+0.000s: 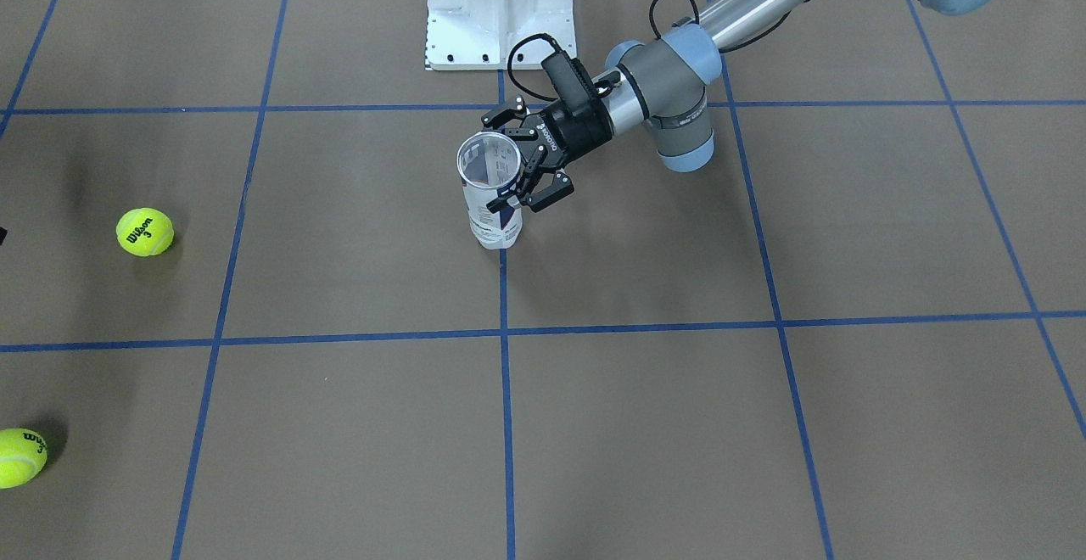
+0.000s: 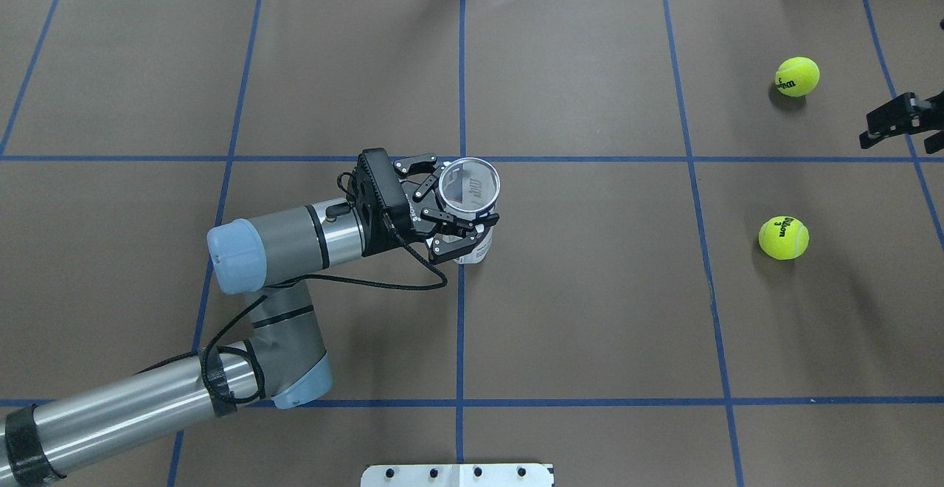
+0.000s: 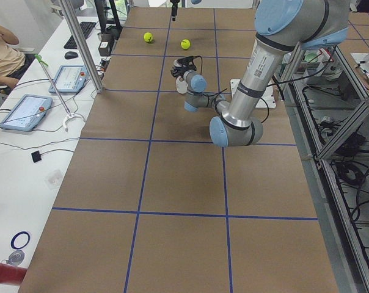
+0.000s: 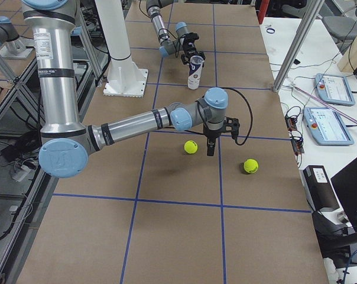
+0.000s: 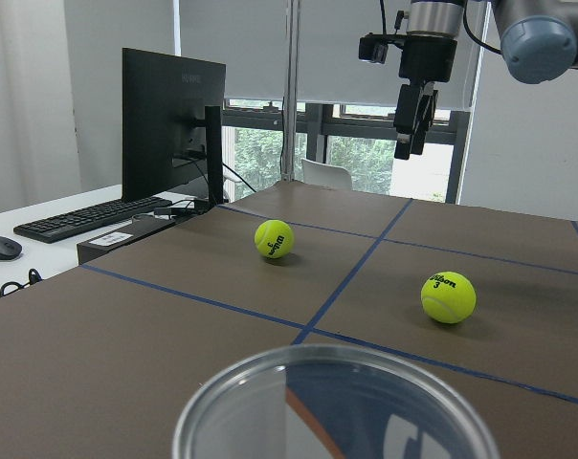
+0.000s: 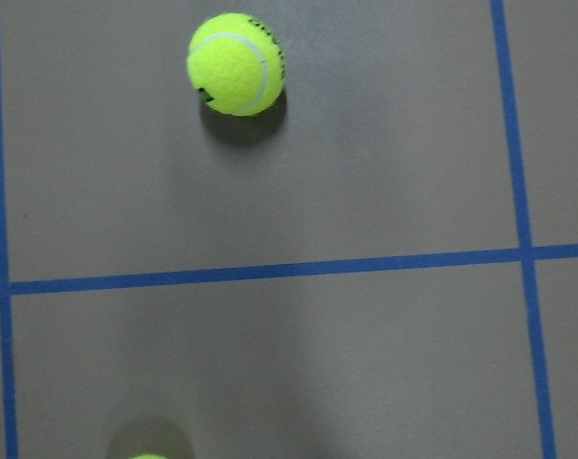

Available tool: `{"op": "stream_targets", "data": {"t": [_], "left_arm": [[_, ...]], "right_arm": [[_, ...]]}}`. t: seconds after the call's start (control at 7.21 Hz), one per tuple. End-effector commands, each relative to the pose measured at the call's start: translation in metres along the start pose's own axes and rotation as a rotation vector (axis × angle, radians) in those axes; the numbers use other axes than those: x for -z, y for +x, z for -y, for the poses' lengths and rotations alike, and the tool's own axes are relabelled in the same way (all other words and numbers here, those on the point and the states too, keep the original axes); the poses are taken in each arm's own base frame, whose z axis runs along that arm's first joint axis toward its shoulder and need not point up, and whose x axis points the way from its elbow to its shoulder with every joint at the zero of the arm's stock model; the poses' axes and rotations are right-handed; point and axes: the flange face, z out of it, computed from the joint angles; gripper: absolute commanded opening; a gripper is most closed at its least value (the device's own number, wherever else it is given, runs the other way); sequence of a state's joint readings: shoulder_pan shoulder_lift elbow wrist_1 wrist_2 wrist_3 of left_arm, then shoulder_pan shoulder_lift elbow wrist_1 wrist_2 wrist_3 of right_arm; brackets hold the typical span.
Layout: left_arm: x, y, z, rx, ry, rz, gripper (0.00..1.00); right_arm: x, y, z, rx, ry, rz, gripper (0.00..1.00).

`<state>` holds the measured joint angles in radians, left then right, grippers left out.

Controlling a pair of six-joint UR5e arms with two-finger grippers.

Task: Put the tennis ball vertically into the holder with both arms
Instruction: 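Reach the right gripper toward the nearer tennis ball while the left holds the holder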

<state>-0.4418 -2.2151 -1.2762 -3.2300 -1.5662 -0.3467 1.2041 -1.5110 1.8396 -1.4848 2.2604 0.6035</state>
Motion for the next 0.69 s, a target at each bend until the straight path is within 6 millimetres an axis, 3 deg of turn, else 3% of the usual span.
{"op": "stream_targets", "data": {"t": [0.0,0.28,0.55], "left_arm": [[0.0,-0.001,0.0,-0.001,0.001,0.001,0.83],[0.001,0.0,0.002,0.001,0.005,0.0,0.83],[0.001,0.0,0.002,-0.001,0.005,-0.002,0.83]], "right_arm": [[-0.022,-0.056,-0.026,0.021,-0.002,-0.034,1.0],[-0.043,-0.05,-0.049,0.061,0.035,-0.003,1.0],[-0.071,-0.061,-0.07,0.063,0.064,-0.043,1.0]]}}
